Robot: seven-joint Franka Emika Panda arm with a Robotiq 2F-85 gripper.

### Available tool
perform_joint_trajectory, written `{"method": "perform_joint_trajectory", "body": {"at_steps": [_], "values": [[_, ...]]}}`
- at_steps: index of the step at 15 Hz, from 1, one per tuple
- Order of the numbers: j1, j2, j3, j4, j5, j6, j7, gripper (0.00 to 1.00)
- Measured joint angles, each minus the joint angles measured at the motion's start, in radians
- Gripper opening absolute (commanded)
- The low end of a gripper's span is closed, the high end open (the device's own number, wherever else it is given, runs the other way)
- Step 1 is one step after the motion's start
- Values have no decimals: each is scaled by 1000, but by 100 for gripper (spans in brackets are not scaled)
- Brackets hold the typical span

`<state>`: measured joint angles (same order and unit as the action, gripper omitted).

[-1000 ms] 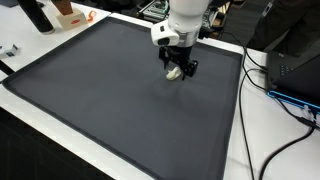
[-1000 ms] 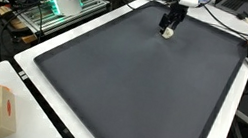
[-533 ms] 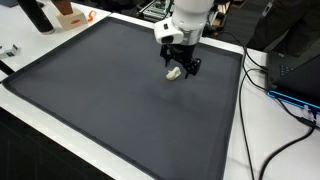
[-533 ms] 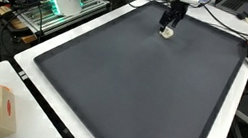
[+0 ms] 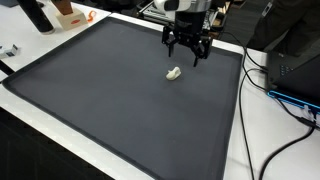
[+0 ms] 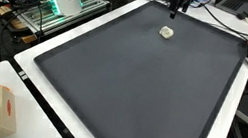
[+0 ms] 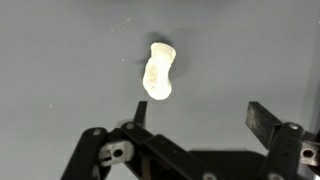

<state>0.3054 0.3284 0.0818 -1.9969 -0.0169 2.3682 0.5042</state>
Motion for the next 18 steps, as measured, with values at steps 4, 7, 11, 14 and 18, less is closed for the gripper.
{"method": "perform_joint_trajectory", "body": {"at_steps": [4, 7, 11, 14, 18], "values": [[-98, -64, 31, -75, 269, 66, -136, 100], [-169, -81, 45, -123, 492, 70, -242, 100], [-230, -75, 45, -176, 661, 57, -279, 100], [-252, -67, 36, -209, 724, 53, -277, 100], [-265, -43, 12, -231, 762, 21, -251, 100]]}}
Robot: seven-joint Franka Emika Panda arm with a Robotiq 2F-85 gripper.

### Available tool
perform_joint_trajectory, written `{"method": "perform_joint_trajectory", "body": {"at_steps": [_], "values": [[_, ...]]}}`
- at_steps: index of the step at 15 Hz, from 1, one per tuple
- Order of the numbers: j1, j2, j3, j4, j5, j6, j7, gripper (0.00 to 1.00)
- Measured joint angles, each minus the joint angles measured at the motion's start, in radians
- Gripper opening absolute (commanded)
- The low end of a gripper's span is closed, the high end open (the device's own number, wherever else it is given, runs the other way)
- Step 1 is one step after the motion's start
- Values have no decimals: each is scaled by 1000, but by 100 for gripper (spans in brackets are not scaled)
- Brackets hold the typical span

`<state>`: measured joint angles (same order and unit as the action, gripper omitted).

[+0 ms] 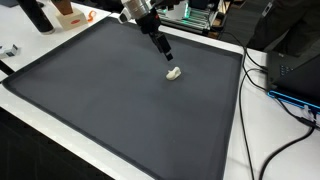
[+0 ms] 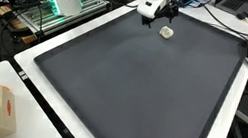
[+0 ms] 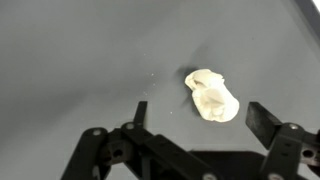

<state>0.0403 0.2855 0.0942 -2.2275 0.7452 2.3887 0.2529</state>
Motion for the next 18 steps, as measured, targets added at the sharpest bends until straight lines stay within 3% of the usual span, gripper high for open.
{"method": "perform_joint_trajectory", "body": {"at_steps": [13, 18], "values": [[-12, 82, -60, 17, 41, -76, 212, 100], [0, 102, -80, 70, -11, -130, 349, 100]]}}
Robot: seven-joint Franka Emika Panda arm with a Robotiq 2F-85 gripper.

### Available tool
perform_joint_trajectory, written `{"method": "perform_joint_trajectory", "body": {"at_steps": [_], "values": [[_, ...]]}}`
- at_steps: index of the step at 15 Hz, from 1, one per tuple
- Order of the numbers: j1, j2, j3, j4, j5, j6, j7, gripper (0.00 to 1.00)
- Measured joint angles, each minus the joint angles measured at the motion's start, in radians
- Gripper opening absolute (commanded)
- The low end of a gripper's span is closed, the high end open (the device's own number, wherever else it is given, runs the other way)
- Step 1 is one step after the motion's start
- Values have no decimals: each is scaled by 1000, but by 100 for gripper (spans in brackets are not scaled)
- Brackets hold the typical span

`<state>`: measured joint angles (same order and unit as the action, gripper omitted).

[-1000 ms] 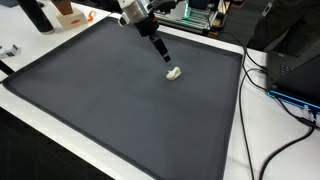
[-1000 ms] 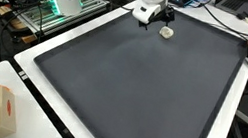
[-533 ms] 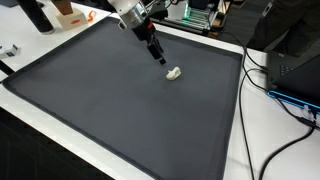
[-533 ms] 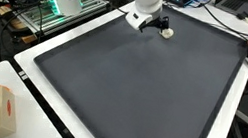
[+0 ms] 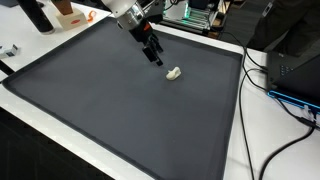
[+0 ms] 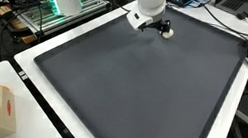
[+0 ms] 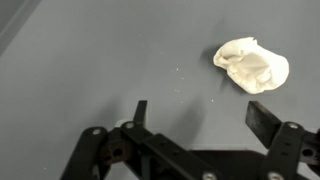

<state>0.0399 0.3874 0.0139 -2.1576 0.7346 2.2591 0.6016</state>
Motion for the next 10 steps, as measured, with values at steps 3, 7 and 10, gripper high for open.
{"method": "perform_joint_trajectory", "body": {"at_steps": [3, 7, 10], "values": [[8, 19, -7, 49, -70, -45, 95, 100], [22, 55, -8, 134, -160, -114, 208, 100], [39, 90, -8, 209, -235, -172, 283, 100]]}}
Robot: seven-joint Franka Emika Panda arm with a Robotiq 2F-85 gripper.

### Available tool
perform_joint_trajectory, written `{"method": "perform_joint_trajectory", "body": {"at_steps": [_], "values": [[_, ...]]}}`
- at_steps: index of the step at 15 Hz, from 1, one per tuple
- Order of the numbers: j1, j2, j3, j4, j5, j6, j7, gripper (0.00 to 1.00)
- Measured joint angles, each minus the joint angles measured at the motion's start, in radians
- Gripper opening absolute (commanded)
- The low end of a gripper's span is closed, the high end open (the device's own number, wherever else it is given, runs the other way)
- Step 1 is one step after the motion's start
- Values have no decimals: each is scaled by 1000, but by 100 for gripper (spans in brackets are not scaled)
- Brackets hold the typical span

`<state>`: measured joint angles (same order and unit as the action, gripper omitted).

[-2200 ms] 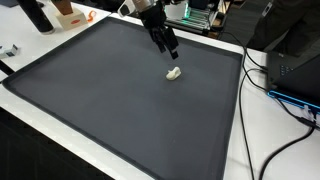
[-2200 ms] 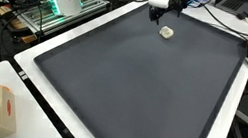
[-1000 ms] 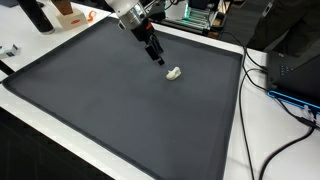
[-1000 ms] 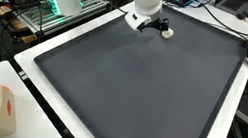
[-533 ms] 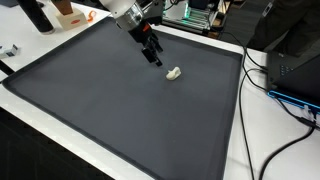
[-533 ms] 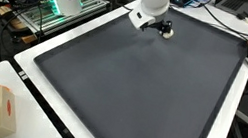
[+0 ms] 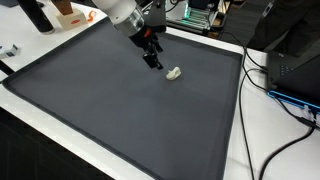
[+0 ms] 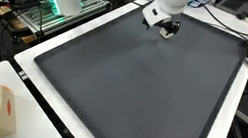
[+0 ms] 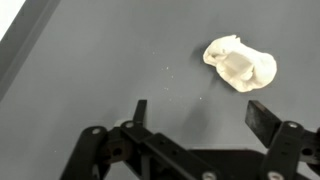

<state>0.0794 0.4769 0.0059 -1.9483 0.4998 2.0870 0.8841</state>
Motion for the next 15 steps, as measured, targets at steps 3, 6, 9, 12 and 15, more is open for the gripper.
{"method": "perform_joint_trajectory", "body": {"at_steps": [3, 6, 9, 12, 15], "values": [[24, 38, 0, 79, -84, -56, 66, 100], [52, 81, -1, 161, -174, -110, 129, 100], [85, 126, -3, 246, -265, -168, 185, 100], [118, 170, -4, 331, -352, -218, 218, 100], [153, 208, -5, 407, -431, -260, 231, 100]]}}
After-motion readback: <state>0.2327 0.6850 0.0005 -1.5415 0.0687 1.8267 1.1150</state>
